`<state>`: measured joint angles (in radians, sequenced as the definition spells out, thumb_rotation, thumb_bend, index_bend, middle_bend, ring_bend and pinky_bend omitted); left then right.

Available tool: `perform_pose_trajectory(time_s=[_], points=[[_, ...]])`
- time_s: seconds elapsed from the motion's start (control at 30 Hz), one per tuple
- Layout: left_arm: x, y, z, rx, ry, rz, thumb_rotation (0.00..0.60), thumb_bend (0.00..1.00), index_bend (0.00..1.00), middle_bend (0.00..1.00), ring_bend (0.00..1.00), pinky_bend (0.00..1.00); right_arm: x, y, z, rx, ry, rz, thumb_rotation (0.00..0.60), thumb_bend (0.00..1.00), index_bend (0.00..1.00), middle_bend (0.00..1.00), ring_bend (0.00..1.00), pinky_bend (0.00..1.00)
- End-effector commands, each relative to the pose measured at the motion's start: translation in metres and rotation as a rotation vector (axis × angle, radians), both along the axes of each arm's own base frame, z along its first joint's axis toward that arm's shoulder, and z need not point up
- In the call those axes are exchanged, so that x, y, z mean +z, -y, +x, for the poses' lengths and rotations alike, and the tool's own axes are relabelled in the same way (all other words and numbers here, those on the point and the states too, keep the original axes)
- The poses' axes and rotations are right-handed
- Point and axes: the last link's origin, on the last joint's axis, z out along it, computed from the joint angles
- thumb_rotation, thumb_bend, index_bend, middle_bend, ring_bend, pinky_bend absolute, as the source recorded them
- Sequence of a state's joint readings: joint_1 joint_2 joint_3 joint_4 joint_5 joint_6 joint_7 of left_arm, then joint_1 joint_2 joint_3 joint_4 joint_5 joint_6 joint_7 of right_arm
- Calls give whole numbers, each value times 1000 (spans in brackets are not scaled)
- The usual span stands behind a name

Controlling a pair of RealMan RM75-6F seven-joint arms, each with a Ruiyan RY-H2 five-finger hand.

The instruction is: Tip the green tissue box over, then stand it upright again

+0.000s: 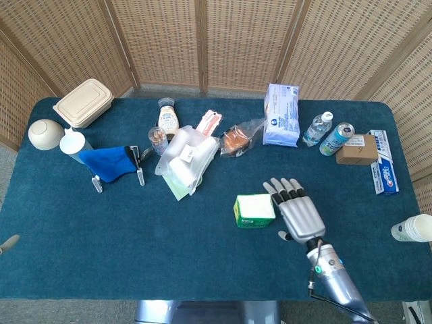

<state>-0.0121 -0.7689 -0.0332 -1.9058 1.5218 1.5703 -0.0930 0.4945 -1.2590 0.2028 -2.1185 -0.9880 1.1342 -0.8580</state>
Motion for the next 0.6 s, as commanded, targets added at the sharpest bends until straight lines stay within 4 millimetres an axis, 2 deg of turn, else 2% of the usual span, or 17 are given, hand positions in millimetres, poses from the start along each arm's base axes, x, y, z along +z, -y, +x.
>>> perform_pose_trajectory(time_s=[0.03,0.17,0.4,0.47,0.6], points=[[0,0,0,0,2,0,600,95,0,0,0,0,-19,7,26,9,-21,61,600,0,0,0,0,0],[1,0,-1,0,6,-1,600,94,0,0,0,0,-33,16,35,-8,-49,81,600,0,0,0,0,0],[4,0,-1,-2,14,3,600,95,0,0,0,0,-46,24,45,-42,-51,92,600,0,5,0,0,0],[3,0,-2,-2,15,1,600,94,0,0,0,0,-49,27,48,-50,-44,90,600,0,31,0,0,0],[4,1,-2,-3,16,3,600,95,0,0,0,0,-54,32,49,-61,-46,84,600,0,151,0,0,0]])
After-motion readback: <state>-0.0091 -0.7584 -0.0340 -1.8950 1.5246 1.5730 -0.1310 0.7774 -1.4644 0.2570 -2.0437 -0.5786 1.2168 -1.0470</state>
